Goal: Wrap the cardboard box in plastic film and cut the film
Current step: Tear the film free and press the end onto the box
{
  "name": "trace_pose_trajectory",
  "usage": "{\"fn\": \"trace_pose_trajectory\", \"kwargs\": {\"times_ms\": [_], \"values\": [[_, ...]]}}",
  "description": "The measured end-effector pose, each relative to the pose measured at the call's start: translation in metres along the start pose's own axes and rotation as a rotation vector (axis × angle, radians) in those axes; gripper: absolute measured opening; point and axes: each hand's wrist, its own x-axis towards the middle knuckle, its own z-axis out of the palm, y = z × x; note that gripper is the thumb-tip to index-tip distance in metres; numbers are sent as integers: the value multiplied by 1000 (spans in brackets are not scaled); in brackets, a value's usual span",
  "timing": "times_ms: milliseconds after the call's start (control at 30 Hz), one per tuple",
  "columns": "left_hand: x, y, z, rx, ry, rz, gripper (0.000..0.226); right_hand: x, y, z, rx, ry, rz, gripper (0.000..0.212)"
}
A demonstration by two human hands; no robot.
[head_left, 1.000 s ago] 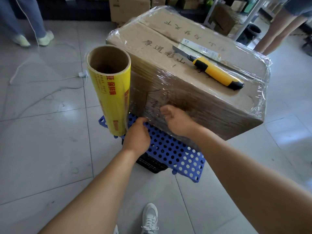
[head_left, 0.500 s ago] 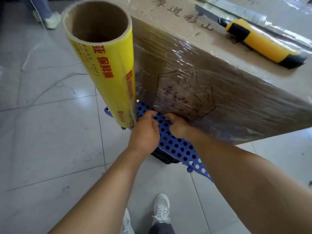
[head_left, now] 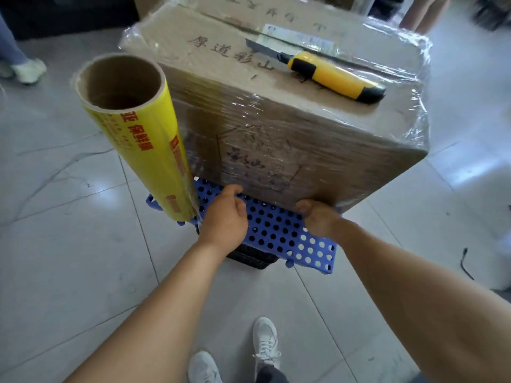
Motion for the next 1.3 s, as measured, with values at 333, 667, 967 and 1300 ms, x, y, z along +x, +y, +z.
{"fn": "trace_pose_trajectory", "kwargs": {"times_ms": [333, 667, 967, 1300], "values": [[-24, 37, -34, 26, -73, 71, 35, -86, -35, -70, 22, 324, -134, 36], [-32, 43, -32, 36, -77, 105, 34, -92, -18, -58, 354, 313, -180, 48], [-29, 31, -23, 70, -62, 77, 37, -69, -29, -38, 109, 79, -215, 44], [-37, 40, -35, 80, 53, 10, 37, -82, -137, -64, 229, 22, -605, 61]]}}
